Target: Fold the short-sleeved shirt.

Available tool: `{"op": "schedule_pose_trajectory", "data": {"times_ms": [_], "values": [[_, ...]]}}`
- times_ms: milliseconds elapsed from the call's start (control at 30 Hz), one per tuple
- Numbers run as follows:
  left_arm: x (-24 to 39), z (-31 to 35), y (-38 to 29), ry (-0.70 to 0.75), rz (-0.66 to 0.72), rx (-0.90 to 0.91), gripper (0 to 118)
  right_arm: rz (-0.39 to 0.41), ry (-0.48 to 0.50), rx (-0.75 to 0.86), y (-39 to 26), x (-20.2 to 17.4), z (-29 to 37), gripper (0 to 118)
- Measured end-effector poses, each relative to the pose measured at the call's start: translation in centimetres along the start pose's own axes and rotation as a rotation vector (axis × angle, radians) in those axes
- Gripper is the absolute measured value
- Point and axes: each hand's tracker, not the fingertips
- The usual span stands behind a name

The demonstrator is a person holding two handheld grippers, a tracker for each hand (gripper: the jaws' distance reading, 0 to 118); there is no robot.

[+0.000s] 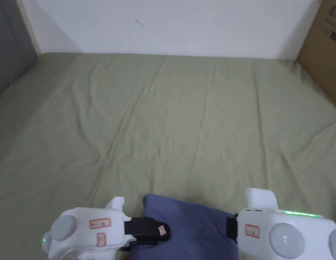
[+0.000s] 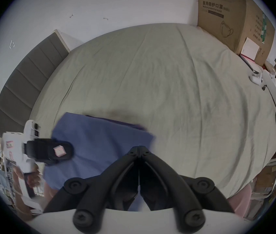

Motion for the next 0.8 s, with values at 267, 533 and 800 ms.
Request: {"op": "schedule_pose_trajectory", "data": {"times_ms": [267,533,800], "values": [[-3.9,13.7,7.8,0.523,-0.165,0.097,26,-0.041,-0.028,-0.034,-0.4,0.1,-1.0,0],[-7.8,21.7,12.9,1.265,-0.293,0.068,27,0.014,-0.025,-0.068,-0.6,-2.2,-2.2,0],[-10.2,24.2,12.7,1.499,-0.321,0.082,100,0.038,-0.024,-0.078,-0.5,-2.4,-2.5,0]]}}
